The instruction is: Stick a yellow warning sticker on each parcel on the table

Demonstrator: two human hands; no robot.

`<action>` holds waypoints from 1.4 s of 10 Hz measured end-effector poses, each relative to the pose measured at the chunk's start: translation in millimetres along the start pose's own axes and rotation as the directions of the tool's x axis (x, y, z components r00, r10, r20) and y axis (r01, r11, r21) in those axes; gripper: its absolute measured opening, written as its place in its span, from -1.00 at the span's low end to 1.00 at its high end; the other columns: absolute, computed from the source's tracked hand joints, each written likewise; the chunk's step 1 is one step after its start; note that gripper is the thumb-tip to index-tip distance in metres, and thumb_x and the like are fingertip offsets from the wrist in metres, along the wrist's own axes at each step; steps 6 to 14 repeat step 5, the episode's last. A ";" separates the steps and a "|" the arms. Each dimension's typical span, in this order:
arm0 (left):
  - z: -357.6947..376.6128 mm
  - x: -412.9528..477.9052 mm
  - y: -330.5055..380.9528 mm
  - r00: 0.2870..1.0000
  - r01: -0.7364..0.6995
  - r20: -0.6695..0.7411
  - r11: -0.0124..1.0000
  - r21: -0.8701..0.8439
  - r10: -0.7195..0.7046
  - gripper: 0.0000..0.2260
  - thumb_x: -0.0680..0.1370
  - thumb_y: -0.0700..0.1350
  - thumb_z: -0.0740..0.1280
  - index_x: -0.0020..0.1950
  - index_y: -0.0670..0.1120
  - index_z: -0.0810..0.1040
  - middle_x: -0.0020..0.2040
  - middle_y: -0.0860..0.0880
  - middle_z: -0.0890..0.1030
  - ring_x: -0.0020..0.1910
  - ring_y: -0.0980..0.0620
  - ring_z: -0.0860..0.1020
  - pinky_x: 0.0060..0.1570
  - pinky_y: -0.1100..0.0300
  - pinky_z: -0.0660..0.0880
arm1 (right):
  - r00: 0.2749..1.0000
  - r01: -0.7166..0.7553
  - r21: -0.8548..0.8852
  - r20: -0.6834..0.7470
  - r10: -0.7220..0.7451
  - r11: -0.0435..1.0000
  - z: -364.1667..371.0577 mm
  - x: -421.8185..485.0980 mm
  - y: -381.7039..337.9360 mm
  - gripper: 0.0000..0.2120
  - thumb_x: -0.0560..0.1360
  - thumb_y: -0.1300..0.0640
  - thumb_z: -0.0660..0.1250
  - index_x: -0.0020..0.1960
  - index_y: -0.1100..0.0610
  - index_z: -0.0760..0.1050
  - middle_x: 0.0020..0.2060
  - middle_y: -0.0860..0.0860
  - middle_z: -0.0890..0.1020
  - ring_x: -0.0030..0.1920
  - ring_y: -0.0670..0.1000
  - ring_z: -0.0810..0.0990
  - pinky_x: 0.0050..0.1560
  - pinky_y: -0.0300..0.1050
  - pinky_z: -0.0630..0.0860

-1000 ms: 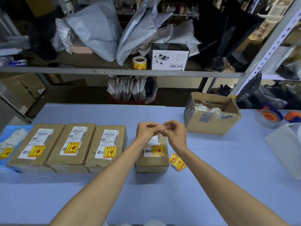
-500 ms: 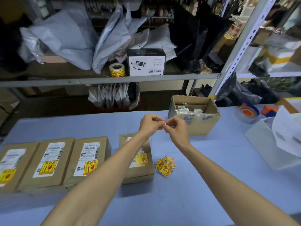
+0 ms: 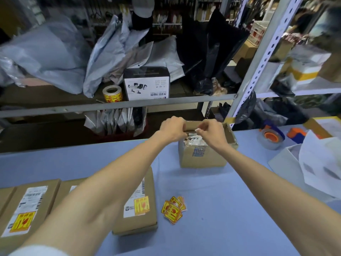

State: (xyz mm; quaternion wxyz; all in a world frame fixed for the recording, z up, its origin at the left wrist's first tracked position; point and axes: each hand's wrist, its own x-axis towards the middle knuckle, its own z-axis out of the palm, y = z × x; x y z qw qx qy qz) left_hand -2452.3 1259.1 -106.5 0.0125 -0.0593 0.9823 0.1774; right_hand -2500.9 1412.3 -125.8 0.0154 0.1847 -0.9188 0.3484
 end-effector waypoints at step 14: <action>4.0 39.0 -5.9 0.999 0.027 0.039 0.997 0.077 -0.030 -0.82 0.45 -0.05 0.42 0.01 -0.08 0.60 0.00 -0.08 0.64 -0.03 -0.10 0.59 -0.04 0.02 0.56 | 0.992 -0.009 -0.150 0.122 0.027 0.989 -16.2 48.8 27.4 -0.81 0.50 0.32 0.32 0.07 0.27 0.63 -0.03 0.17 0.68 -0.01 0.09 0.61 -0.02 -0.11 0.52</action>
